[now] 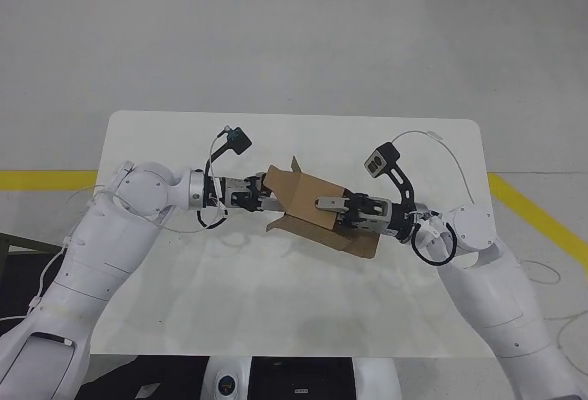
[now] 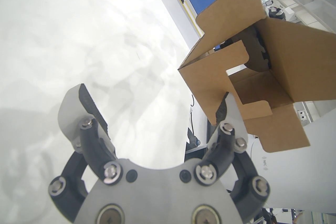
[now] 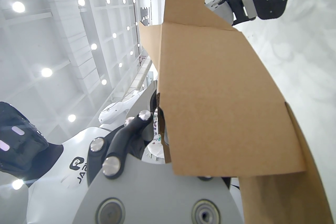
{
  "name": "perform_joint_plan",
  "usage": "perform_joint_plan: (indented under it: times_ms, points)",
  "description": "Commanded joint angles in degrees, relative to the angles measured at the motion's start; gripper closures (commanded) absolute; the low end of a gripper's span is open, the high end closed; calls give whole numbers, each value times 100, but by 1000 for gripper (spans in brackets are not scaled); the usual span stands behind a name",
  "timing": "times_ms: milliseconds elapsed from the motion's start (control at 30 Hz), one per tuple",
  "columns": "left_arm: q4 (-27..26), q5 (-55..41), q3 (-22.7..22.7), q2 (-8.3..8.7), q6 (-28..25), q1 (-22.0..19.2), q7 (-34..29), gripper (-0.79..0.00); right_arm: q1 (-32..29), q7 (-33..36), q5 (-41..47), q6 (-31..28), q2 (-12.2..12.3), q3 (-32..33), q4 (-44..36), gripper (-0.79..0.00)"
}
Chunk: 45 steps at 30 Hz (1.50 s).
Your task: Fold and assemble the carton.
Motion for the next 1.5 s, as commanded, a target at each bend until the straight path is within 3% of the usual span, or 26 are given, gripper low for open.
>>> perform_joint_plan:
  times_ms: [0,667,1067,1467]
  points:
    - [-4,7,1,0,-8,1,7,-785,-3,16,13,8,-4,-16,-9,0]
    - [-7,-28,88,-18,-15,-41,-37,-785,44,76,67,-19,-47,-117,26,0]
    - [130,453,-137,56,11,62,290,-785,-27,274,589,92,-23,188,386,0]
    - [-257,428,-188,109,-18,243,179,-785,-144,-655,88,178,10,453,460,0]
